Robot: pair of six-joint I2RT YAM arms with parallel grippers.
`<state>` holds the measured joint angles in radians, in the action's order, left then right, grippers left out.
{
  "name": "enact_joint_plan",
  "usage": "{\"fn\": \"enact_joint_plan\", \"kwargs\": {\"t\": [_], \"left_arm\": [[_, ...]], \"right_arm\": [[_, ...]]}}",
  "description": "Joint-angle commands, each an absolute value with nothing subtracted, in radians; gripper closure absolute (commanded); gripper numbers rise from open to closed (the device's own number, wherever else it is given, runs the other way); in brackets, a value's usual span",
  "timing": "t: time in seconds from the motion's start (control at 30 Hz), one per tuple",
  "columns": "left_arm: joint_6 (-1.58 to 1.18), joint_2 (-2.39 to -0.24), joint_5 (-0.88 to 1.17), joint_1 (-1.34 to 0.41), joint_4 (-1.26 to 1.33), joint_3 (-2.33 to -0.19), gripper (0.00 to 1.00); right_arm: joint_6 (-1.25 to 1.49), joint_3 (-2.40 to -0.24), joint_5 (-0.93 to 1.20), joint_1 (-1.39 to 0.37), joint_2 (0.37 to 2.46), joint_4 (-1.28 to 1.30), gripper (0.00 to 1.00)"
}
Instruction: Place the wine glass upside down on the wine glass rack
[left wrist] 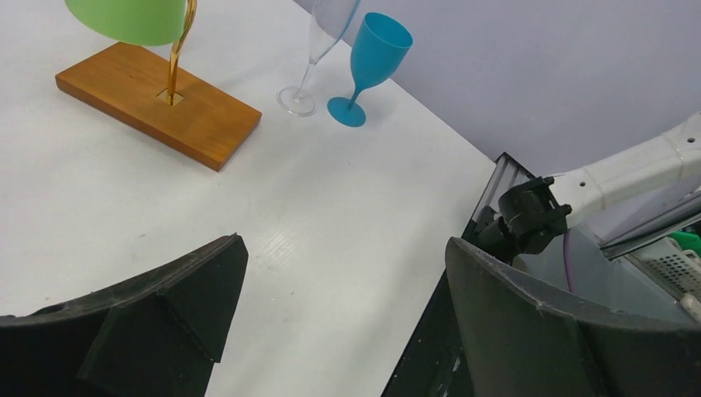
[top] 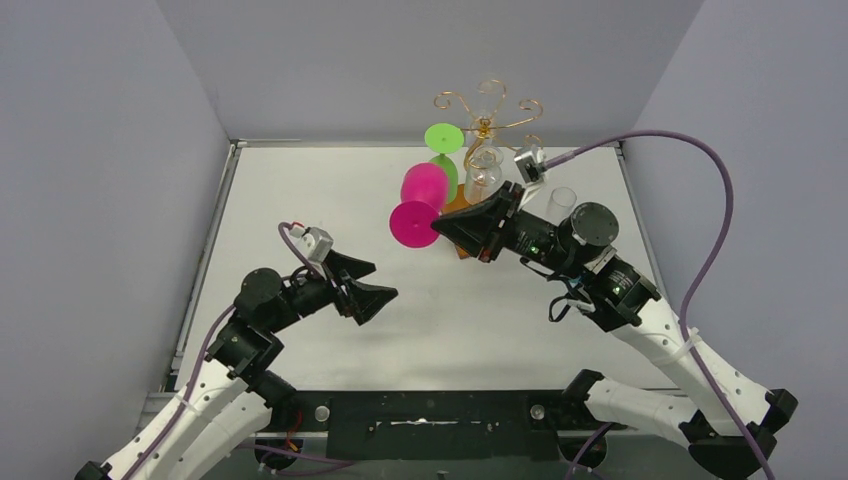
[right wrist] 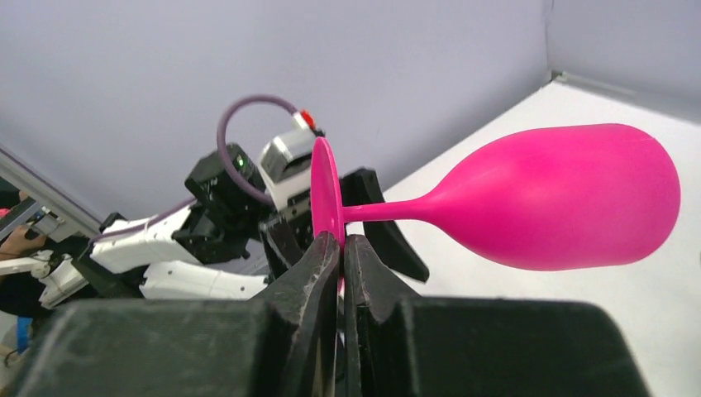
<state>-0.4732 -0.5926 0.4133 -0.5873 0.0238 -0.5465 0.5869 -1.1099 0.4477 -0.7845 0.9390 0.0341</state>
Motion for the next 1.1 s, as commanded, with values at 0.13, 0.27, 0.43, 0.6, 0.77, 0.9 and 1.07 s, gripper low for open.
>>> {"fn": "enact_joint_plan", "kwargs": {"t": [0.13, 0.27, 0.43, 0.6, 0.77, 0.9, 1.07], "left_arm": [[-0.338, -0.583, 0.386, -0.586, -0.032, -0.555, 0.02], [-0.297, -0.600, 0.304, -0.585, -0.099, -0.566, 0.02], [-0.267, -0.614, 0.291, -0.586, -0.122, -0.549, 0.02], [-0.261, -0.614, 0.308, -0.584, -0.104, -0.535, 0.02], [-0.243, -0.609, 0.327, -0.586, -0.100, -0.528, 0.02], [-0.238, -0.606, 0.328, -0.585, -0.101, -0.526, 0.02], [-0.235, -0.603, 0.327, -0.585, -0.101, -0.525, 0.02]], "right_arm": [[0.426, -1.349, 0.364, -0.710, 1.020, 0.035, 1.00], [0.366, -1.393, 0.351, -0.622, 1.025, 0.018, 1.00], [0.245, -1.462, 0.226, -0.581, 1.037, 0.052, 1.00], [0.131, -1.570, 0.062, -0.557, 1.104, 0.131, 1.00], [0.077, -1.602, -0.020, -0.518, 1.148, 0.125, 1.00], [0.124, -1.608, 0.021, -0.425, 1.183, 0.112, 1.00], [0.302, -1.584, 0.194, -0.229, 1.222, 0.055, 1.00]]}}
